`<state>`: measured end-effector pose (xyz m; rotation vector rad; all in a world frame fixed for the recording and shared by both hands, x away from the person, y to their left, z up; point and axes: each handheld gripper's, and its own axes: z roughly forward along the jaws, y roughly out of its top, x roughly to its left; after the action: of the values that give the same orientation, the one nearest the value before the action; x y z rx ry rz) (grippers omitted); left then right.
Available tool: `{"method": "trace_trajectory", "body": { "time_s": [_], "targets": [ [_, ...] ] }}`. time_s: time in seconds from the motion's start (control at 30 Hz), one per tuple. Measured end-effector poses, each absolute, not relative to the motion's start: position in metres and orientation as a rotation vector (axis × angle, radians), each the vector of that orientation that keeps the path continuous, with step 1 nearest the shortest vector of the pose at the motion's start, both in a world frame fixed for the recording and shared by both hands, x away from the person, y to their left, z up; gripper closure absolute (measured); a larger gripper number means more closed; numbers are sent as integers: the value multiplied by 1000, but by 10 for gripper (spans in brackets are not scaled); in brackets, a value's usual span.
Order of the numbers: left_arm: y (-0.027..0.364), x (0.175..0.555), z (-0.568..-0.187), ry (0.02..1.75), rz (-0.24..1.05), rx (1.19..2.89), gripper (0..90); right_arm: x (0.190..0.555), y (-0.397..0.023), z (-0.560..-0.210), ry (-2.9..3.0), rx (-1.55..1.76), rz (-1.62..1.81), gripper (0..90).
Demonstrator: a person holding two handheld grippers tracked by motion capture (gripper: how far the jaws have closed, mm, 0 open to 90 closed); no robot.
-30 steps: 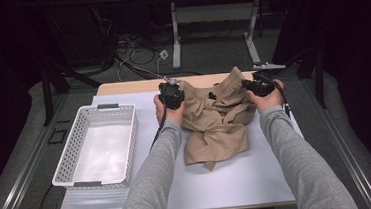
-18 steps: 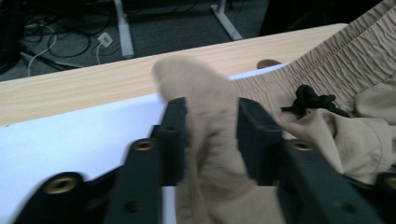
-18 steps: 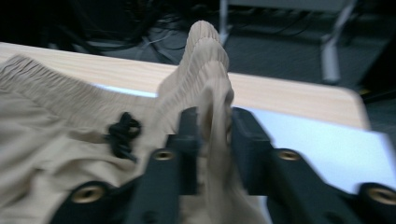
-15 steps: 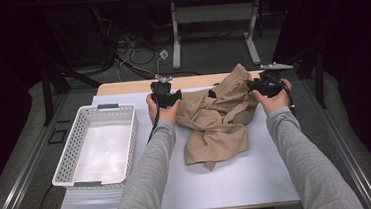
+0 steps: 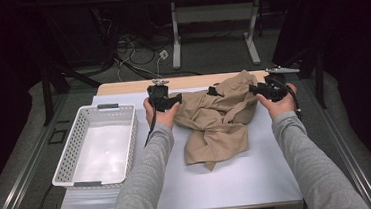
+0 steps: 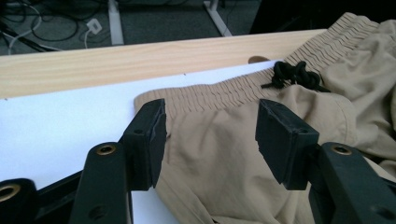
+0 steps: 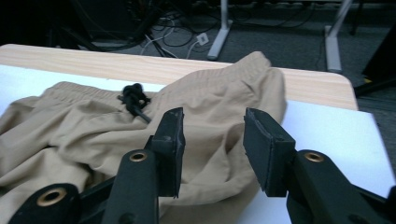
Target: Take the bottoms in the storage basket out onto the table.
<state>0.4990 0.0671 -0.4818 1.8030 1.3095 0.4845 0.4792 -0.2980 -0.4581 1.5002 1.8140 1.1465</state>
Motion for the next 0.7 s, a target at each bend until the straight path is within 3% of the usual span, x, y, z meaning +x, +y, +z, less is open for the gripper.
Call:
{"method": "trace_trajectory", "body": {
  "time_s": [0.7],
  "targets": [
    [50, 461, -473, 1130, 294, 1822, 379, 441, -274, -459, 1889, 1392, 1239, 490]
  ]
}}
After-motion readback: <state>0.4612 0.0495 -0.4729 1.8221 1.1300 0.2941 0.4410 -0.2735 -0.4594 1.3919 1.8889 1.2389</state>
